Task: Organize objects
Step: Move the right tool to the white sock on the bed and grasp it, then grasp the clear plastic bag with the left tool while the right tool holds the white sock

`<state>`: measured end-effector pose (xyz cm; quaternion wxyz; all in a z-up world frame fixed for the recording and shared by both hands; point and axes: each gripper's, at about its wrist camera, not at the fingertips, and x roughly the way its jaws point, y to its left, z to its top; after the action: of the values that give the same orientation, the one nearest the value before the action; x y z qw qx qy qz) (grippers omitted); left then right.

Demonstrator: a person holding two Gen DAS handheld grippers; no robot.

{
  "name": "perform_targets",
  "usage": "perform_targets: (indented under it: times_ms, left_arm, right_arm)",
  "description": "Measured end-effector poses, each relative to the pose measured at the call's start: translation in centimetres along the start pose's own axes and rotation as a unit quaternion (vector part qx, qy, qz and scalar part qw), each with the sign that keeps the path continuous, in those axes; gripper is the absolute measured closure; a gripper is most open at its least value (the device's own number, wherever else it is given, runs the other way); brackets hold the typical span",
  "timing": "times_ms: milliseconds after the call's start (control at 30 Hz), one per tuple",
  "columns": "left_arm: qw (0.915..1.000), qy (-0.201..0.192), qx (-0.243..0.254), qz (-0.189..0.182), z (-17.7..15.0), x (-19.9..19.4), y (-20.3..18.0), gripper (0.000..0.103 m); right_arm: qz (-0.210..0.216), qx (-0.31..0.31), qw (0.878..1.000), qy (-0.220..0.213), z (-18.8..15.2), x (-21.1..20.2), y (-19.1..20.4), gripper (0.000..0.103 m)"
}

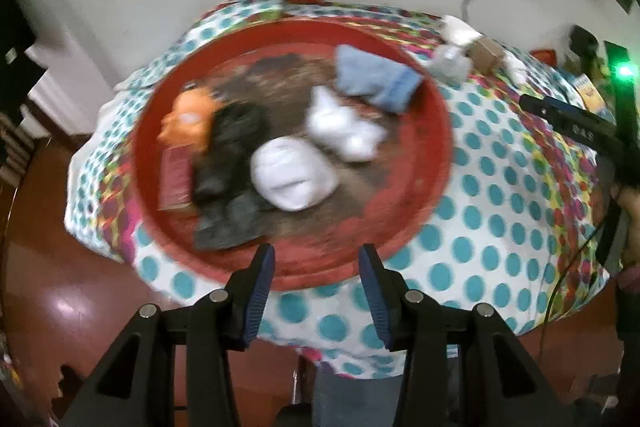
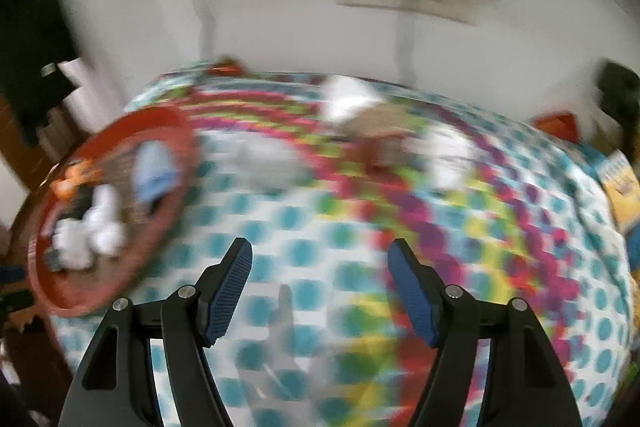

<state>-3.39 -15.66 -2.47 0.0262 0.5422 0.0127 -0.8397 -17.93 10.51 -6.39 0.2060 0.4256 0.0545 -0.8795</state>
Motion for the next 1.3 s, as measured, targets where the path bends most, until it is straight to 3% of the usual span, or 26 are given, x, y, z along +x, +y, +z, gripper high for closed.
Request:
perform_targets:
  times_ms: [233, 533, 833, 1067, 1300]
  left_arm:
    - [0.9987, 0.000, 0.029, -0.043, 2.1, 1.5, -5.2, 0.059]
    - [0.9961, 0.016, 0.071, -0.050, 5.0, 3.9, -9.8, 0.059]
    - [0.9955, 0.015, 0.077, -0.052, 8.9, 5.8, -11.2, 0.059]
    - [0.9952, 0.012, 0.090, -0.037, 11.8, 7.4, -12.3, 0.059]
    - [0.9951, 0.012, 0.094, -0.028, 12.4, 8.7, -13.1, 0.059]
  right_arm:
    - [-0.030, 0.049, 0.998, 0.001, 0.0, 2.0, -6.9, 0.035]
    - [-0.046, 0.066, 0.997, -0.005, 3.6, 7.0, -9.0, 0.035]
    - [-0.058, 0.060, 0.997, 0.000, 6.0, 10.7, -10.3, 0.035]
    - [-0.055, 0.028, 0.998, 0.002, 6.2, 10.9, -9.3, 0.063]
    - [-0.052, 0.026, 0.998, 0.001, 5.2, 9.8, -9.4, 0.066]
